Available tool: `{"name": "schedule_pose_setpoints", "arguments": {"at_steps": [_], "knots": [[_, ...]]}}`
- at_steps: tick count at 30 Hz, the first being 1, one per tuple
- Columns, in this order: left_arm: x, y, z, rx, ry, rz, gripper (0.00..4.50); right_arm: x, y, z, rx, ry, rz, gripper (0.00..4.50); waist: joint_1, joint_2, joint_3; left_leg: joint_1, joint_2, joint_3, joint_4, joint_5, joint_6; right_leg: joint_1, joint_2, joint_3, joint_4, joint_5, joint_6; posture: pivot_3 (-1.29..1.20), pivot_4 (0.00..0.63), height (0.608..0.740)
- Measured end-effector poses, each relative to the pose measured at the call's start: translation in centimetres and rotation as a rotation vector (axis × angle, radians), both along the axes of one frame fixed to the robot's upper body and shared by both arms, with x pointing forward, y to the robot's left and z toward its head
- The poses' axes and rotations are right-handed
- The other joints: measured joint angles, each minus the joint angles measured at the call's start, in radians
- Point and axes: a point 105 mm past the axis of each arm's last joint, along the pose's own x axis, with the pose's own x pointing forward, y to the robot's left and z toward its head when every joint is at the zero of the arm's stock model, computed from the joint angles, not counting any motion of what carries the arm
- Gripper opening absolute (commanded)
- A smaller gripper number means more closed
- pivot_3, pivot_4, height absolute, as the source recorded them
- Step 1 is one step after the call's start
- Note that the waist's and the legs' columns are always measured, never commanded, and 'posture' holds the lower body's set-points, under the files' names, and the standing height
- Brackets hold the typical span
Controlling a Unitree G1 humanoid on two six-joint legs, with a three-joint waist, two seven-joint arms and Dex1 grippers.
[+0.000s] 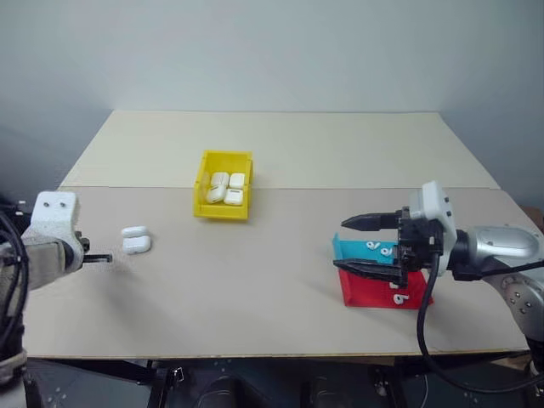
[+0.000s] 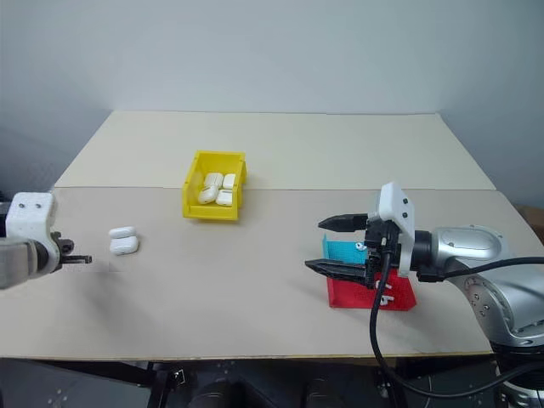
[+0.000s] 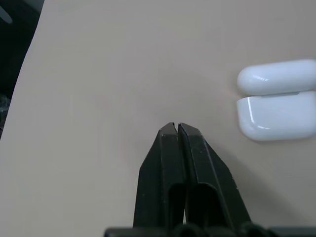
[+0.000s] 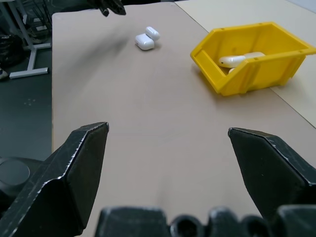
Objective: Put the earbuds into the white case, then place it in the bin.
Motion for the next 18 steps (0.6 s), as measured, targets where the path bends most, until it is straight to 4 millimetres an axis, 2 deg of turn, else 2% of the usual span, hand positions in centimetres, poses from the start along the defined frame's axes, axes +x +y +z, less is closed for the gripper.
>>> {"name": "schedule_pose_setpoints", "arguments": {"at_steps": [6,12,18], "knots": [[1.5,1.5,-1.3,0.041,-0.016,-0.148,0.07,-0.4,0.5,-0.1,0.016,0.002,-0.011,4.50,0.001,0.000,0.000,-0.001,0.000,0.001,0.000,-0.001,0.002,-0.001,0.000,0.000,-0.001,0.000,0.000,0.00,0.150,0.740],[3.9,1.2,-2.3,0.036,-0.001,-0.394,0.07,-1.2,0.7,-0.1,0.041,-0.004,-0.043,4.50,0.004,0.000,0.000,-0.003,0.000,0.001,0.000,-0.001,0.002,-0.001,0.000,-0.001,-0.001,0.000,0.000,0.00,0.150,0.740],[5.7,1.3,-2.6,0.071,0.027,-0.484,0.07,-1.6,0.8,0.1,0.060,-0.003,-0.068,4.50,0.004,-0.001,-0.001,-0.003,0.000,0.001,0.001,-0.001,0.003,-0.001,0.000,-0.001,-0.001,0.000,0.000,0.00,0.150,0.740]]}}
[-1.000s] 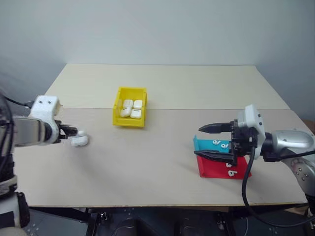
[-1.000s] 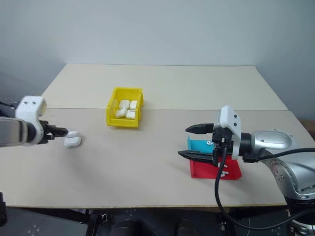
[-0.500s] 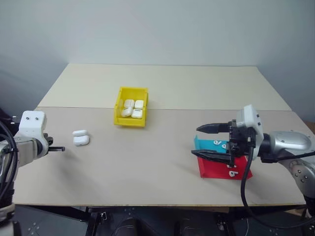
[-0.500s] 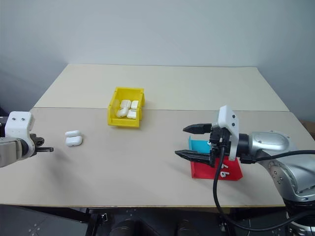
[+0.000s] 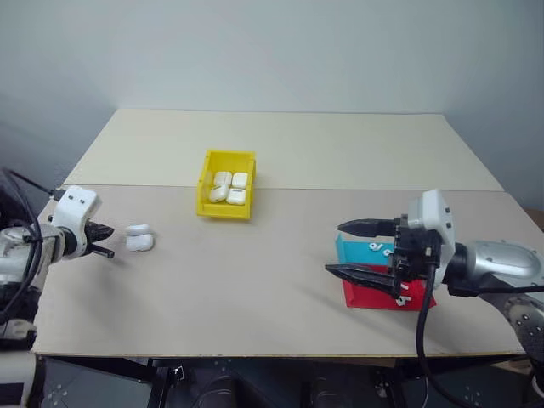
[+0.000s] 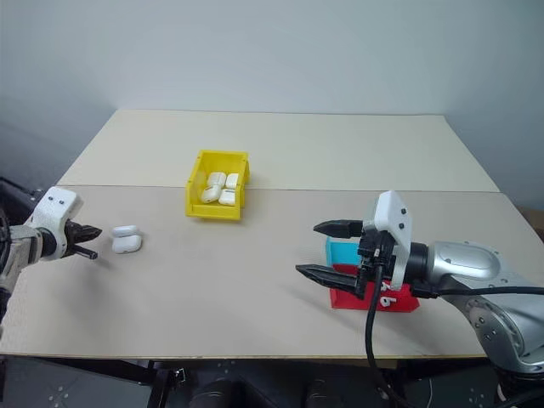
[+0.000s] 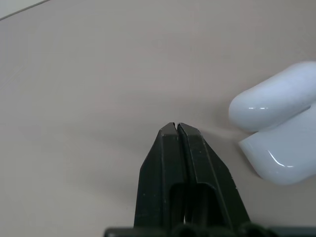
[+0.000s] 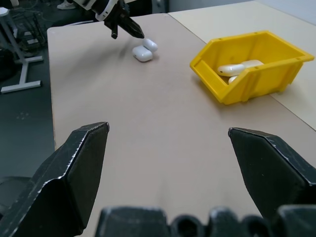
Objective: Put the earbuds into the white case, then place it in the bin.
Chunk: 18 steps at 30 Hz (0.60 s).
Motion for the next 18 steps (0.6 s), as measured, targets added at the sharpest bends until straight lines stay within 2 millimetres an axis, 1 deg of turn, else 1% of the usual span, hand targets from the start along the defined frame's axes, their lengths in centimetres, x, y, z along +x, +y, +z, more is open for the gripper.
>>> {"name": "schedule_pose_setpoints", "arguments": {"at_steps": [3,10,16,18], "knots": [[0.3,0.0,-1.3,0.030,0.049,-0.033,0.07,-0.4,0.0,0.2,0.013,-0.009,-0.008,4.50,-0.002,0.000,0.000,0.000,0.000,0.000,0.000,0.000,0.000,0.000,0.000,0.000,0.000,0.000,0.000,0.00,0.150,0.740],[1.2,-0.5,-1.3,0.059,0.053,-0.080,0.07,-0.8,0.1,0.4,0.025,-0.005,-0.025,4.50,0.002,0.000,-0.001,0.000,0.000,-0.001,0.002,0.000,0.000,0.001,0.000,-0.001,0.001,0.000,0.000,0.00,0.150,0.740],[2.0,-1.5,-1.2,0.081,0.044,-0.131,0.07,-1.1,0.1,0.2,0.032,0.007,-0.033,4.50,0.024,0.000,-0.001,0.000,0.000,-0.001,0.004,-0.001,0.001,0.002,0.000,-0.001,0.001,0.000,0.000,0.00,0.150,0.740],[2.4,-2.3,-1.2,0.071,0.035,-0.165,0.07,-1.1,0.1,0.3,0.035,0.008,-0.035,4.50,0.028,0.000,-0.002,-0.001,0.000,-0.001,0.005,-0.001,0.002,0.002,0.000,-0.001,0.001,0.000,0.001,0.00,0.150,0.740]]}}
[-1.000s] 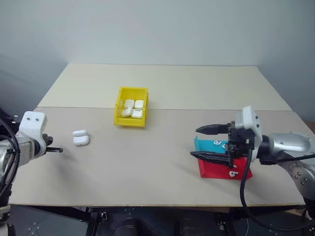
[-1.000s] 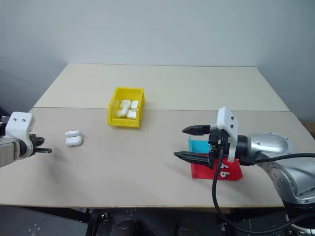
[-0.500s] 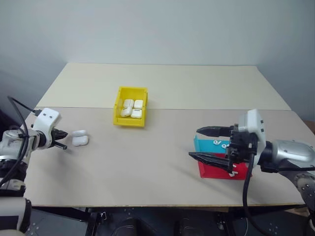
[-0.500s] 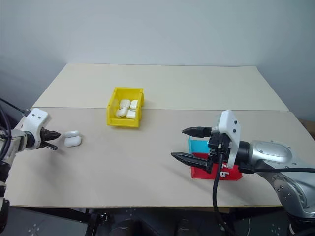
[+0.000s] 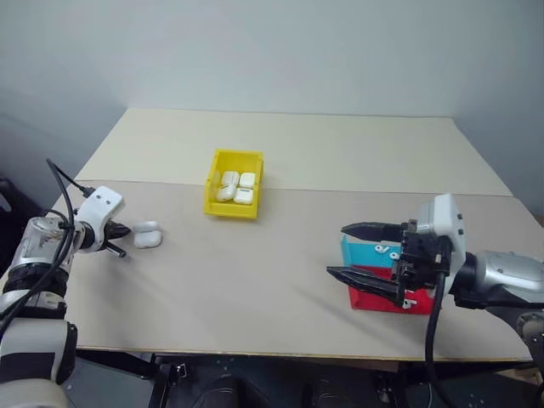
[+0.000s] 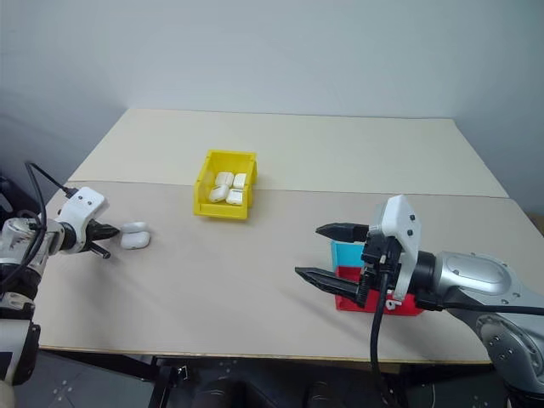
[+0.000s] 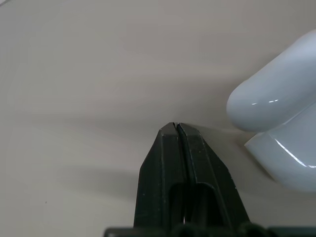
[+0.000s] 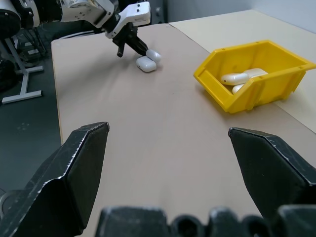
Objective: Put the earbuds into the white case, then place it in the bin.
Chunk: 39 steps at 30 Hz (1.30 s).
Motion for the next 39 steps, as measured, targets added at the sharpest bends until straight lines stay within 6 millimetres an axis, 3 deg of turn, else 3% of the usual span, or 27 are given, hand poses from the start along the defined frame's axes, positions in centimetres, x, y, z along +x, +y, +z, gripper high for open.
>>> {"name": "schedule_pose_setpoints", "arguments": {"at_steps": [13,26,30,34,39], "knots": [[0.8,-2.3,0.1,-0.006,-0.004,-0.136,0.07,0.0,0.0,-0.1,-0.001,-0.001,-0.010,4.50,-0.010,0.000,0.000,-0.001,0.000,0.000,0.001,0.000,0.001,-0.001,0.000,0.000,0.000,0.000,0.000,0.00,0.150,0.740],[0.7,-7.0,-0.1,-0.046,0.043,-0.419,0.07,-0.1,0.1,-0.1,-0.002,0.001,0.000,4.50,-0.015,0.000,0.000,-0.001,0.000,0.000,0.001,-0.001,0.001,-0.001,0.000,0.000,0.000,0.000,0.000,0.00,0.150,0.740],[0.8,-6.5,-0.1,-0.015,0.046,-0.403,0.07,-0.1,0.0,-0.2,-0.002,0.007,-0.003,4.50,-0.021,-0.001,0.000,-0.001,0.001,-0.001,0.001,-0.001,0.001,-0.001,0.000,0.000,0.000,0.000,0.000,0.00,0.150,0.740],[1.0,-4.4,1.8,0.052,0.020,-0.343,0.07,-0.2,0.0,-0.3,-0.002,0.008,-0.004,4.50,-0.028,-0.001,0.000,-0.001,0.001,-0.001,0.001,-0.001,0.001,-0.001,0.001,-0.001,0.000,0.000,0.000,0.00,0.150,0.740],[0.7,-2.2,4.8,0.145,-0.034,-0.334,1.23,-0.2,0.0,-0.3,-0.002,0.006,-0.003,4.50,-0.034,-0.001,0.000,-0.001,0.001,-0.001,0.001,-0.001,0.001,-0.001,0.001,-0.001,0.000,0.000,0.000,0.00,0.150,0.740]]}}
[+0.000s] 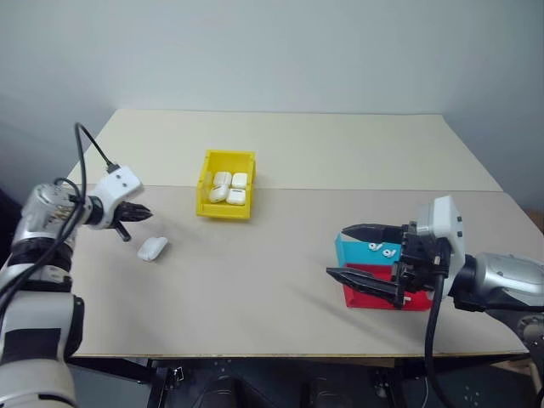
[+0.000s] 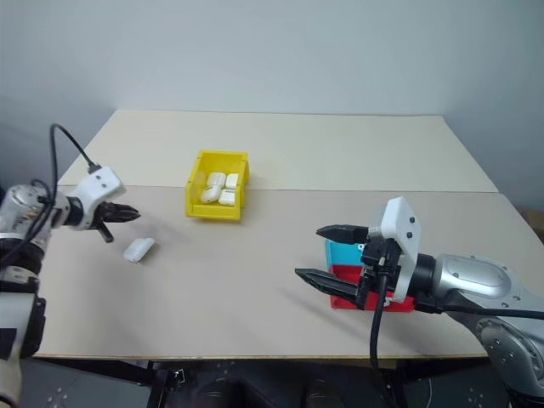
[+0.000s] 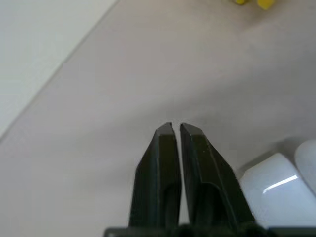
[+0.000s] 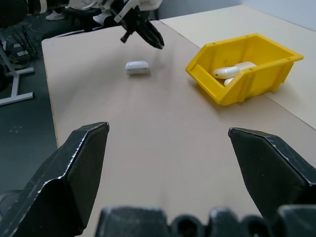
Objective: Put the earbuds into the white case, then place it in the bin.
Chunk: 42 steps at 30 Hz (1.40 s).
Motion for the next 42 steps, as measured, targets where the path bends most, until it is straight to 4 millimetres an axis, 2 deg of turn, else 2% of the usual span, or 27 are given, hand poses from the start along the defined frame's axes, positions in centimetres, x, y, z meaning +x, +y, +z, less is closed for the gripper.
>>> {"name": "schedule_pose_setpoints", "arguments": {"at_steps": [6,10,15,19,23,27,37,42], "knots": [[-2.9,1.4,2.0,0.203,0.004,-0.225,3.26,-0.1,0.1,0.0,-0.001,0.000,0.014,4.50,0.000,0.000,0.000,0.000,0.001,0.000,0.000,0.000,0.000,0.000,0.000,0.000,0.000,0.000,0.000,0.00,0.150,0.740],[-4.5,1.2,2.0,0.327,0.069,-0.394,4.47,-0.2,0.2,0.1,-0.001,-0.002,0.036,4.50,0.004,0.000,0.000,0.000,0.001,0.000,0.000,0.000,0.000,0.000,0.000,0.000,0.000,0.000,0.000,0.00,0.150,0.740],[-5.9,0.6,0.5,0.446,0.204,-0.578,4.47,-0.1,0.3,0.1,-0.002,-0.009,0.046,4.50,0.005,0.000,0.000,0.000,0.001,0.000,0.000,0.000,0.000,0.000,0.000,0.000,0.000,0.000,0.000,0.00,0.150,0.740],[-5.6,-0.2,0.0,0.523,0.243,-0.655,4.47,0.0,0.3,0.1,-0.006,-0.007,0.051,4.50,0.006,0.000,0.000,0.000,0.000,0.000,0.001,0.000,0.000,0.000,0.000,0.000,0.000,0.000,0.000,0.00,0.150,0.740],[-3.9,-2.0,-0.2,0.561,0.226,-0.688,4.47,-0.1,0.3,0.1,-0.007,-0.008,0.052,4.50,0.009,0.000,0.000,0.000,0.000,0.000,0.001,0.000,0.001,0.000,0.000,0.000,0.000,0.000,0.000,0.00,0.150,0.740],[-3.4,-2.9,-0.9,0.581,0.256,-0.714,4.47,-0.3,0.3,-0.1,-0.009,-0.005,0.041,4.50,0.001,0.000,0.000,-0.001,0.000,0.000,0.001,0.000,0.001,0.000,0.000,0.000,0.000,0.000,0.000,0.00,0.150,0.740],[-3.5,-2.8,-2.5,0.658,0.358,-0.745,4.47,-1.1,0.3,-0.6,-0.005,0.002,-0.003,4.50,0.000,0.000,0.000,-0.001,0.000,0.000,0.001,-0.001,0.001,0.000,0.000,0.000,0.000,0.000,0.000,0.00,0.150,0.740],[-2.9,-3.2,-2.5,0.662,0.335,-0.728,4.47,-1.4,0.4,-0.5,0.007,0.005,-0.006,4.50,0.001,0.000,0.000,-0.001,0.001,0.000,0.002,-0.001,0.001,0.000,0.000,0.000,0.000,0.000,0.000,0.00,0.150,0.740]]}}
